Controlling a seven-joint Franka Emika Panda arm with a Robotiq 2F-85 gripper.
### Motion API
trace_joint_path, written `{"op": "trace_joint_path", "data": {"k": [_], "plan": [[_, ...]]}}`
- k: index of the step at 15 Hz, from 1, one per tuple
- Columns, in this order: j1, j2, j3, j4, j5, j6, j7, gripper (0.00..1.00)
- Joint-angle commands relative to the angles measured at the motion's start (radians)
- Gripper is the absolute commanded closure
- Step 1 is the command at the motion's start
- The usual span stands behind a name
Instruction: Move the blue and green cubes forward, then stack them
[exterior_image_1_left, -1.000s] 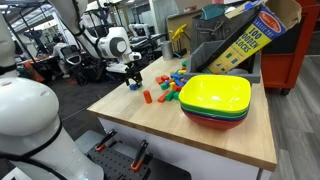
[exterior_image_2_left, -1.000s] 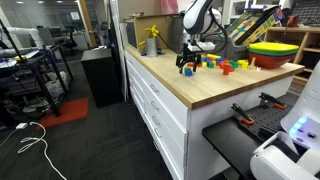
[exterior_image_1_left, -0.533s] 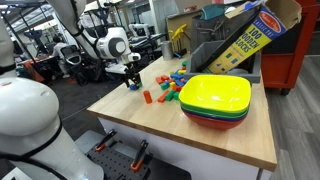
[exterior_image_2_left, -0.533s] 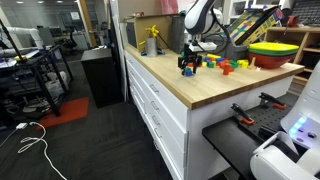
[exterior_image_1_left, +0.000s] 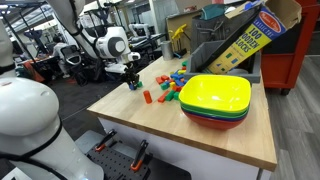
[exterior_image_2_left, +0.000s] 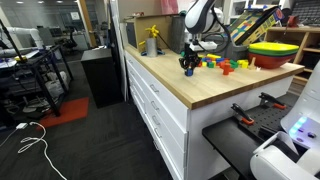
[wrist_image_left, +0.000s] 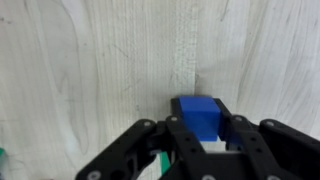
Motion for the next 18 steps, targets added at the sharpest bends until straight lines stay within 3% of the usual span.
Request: {"op": "trace_joint_path", "data": {"k": [1,9,18], "plan": [[-0.006,-0.073,-0.007,-0.033,0.012,-0.032,-0.006,0.91],[-0.019,-0.116,-0.021,0.010,0.008,-0.101,-0.008,0.91],[-0.031,-0.091,-0.030,0.065,-0.008,-0.100,-0.015,0.91]]}}
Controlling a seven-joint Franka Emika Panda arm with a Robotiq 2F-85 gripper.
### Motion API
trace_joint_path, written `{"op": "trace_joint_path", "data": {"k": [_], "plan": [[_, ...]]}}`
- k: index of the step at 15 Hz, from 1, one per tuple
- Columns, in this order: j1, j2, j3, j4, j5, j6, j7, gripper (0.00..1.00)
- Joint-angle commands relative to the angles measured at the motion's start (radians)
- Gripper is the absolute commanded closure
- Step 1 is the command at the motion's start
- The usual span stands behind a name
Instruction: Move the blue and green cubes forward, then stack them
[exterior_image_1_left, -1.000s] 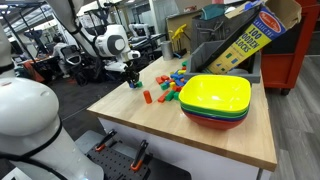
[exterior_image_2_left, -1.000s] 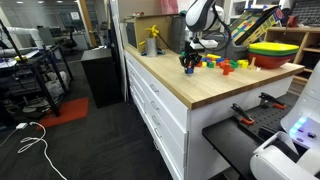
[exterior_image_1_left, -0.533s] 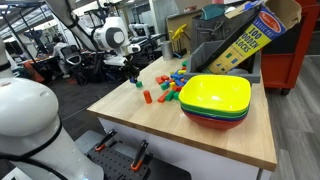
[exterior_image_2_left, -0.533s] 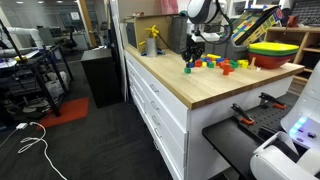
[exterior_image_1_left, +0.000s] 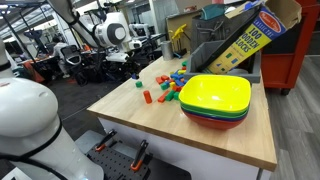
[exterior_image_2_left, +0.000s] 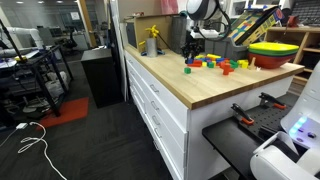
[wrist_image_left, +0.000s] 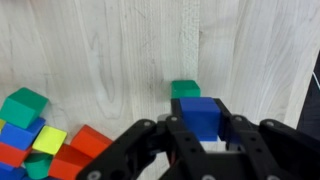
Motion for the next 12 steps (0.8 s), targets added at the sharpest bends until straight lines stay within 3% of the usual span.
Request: {"op": "trace_joint_path", "data": {"k": [1,12], "plan": [[-0.008,0.009,-0.009,0.028,-0.009,-0.031,-0.016,0.91],[0.000,0.067,-0.002,0.046,-0.006,-0.004,-0.025,0.91]]}}
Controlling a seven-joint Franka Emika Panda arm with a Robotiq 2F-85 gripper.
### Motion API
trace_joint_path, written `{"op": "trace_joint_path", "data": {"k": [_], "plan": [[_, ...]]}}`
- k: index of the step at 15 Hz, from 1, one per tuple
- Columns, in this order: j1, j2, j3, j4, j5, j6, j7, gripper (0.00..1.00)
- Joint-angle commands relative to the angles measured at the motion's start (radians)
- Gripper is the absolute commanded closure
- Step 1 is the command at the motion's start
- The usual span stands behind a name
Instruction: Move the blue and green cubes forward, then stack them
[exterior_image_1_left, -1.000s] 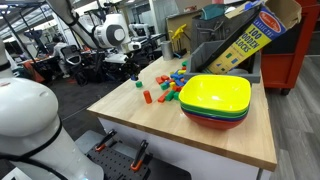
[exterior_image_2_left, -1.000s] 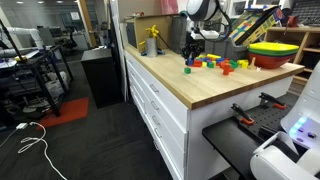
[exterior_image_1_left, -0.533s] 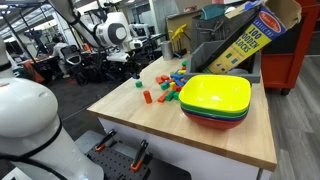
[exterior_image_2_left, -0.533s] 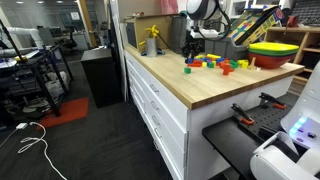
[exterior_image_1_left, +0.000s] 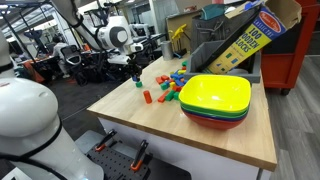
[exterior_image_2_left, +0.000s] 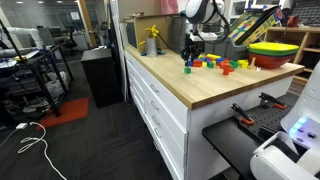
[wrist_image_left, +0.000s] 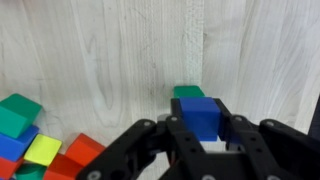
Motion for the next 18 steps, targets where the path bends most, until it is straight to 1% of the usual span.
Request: {"op": "trace_joint_path", "data": {"k": [1,9,18], "plan": [[0.002,0.024,-0.001,0.032,-0.003,-0.005,-0.024,0.91],[0.006,0.056,-0.001,0.057,-0.014,-0.009,-0.032,0.91],[0.002,0.057,-0.004,0.066,-0.020,-0.017,-0.046,0.91]]}}
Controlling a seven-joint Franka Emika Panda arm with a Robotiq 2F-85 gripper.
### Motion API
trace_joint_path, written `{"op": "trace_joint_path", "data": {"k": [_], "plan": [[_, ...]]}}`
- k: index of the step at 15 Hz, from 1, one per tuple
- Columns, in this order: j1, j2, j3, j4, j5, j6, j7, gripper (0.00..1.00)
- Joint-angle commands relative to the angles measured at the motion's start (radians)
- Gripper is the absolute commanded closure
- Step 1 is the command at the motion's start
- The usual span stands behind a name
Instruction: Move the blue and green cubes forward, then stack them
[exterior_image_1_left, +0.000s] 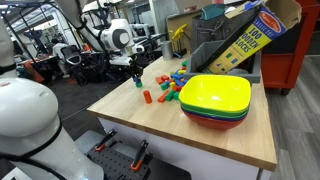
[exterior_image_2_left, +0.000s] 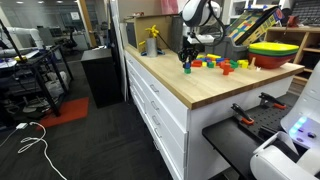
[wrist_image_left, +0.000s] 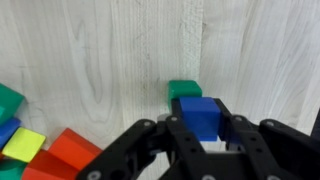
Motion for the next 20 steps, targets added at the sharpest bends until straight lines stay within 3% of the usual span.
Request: {"op": "trace_joint_path", "data": {"k": [1,20], "plan": [[-0.004,-0.003,-0.007,0.017,-0.008,-0.018,-0.027,0.91],[-0.010,0.002,-0.009,0.010,-0.013,-0.033,-0.062,0.91]]}}
